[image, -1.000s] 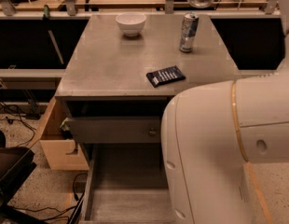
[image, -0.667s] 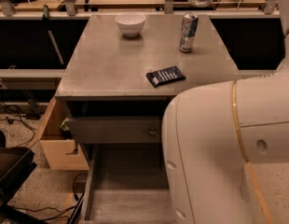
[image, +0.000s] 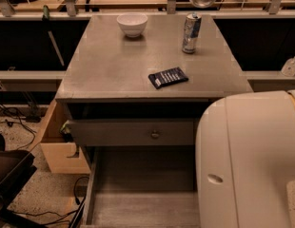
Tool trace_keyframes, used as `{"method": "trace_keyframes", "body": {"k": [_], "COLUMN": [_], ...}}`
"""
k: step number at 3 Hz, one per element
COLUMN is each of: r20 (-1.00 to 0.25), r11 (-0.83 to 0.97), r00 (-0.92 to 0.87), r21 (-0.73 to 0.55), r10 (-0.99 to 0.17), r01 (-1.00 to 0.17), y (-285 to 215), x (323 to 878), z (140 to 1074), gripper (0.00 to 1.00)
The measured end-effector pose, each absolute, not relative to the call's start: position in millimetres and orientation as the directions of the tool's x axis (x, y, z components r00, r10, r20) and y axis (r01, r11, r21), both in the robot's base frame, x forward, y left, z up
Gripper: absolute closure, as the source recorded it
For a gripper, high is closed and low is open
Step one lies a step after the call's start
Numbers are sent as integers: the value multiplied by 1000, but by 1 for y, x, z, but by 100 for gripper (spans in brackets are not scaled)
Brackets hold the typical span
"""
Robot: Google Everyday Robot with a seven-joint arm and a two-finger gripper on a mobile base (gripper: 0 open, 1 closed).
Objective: Place green can upright
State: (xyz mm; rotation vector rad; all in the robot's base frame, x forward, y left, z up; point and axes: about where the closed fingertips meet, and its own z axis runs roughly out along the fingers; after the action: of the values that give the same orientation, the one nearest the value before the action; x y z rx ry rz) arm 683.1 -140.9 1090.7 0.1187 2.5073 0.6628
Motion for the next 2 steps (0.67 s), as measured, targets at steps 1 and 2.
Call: {"method": "trace_keyframes", "body": {"k": [1,2], "r20": [-522,-627], "r11": [745,641], "r00": [-848,-779], "r21": [600,598], "r10": [88,0], "r01": [-292,-481], "y": [-145,-147], "x": [645,635], "z": [1108,1117], "gripper": [100,100]}}
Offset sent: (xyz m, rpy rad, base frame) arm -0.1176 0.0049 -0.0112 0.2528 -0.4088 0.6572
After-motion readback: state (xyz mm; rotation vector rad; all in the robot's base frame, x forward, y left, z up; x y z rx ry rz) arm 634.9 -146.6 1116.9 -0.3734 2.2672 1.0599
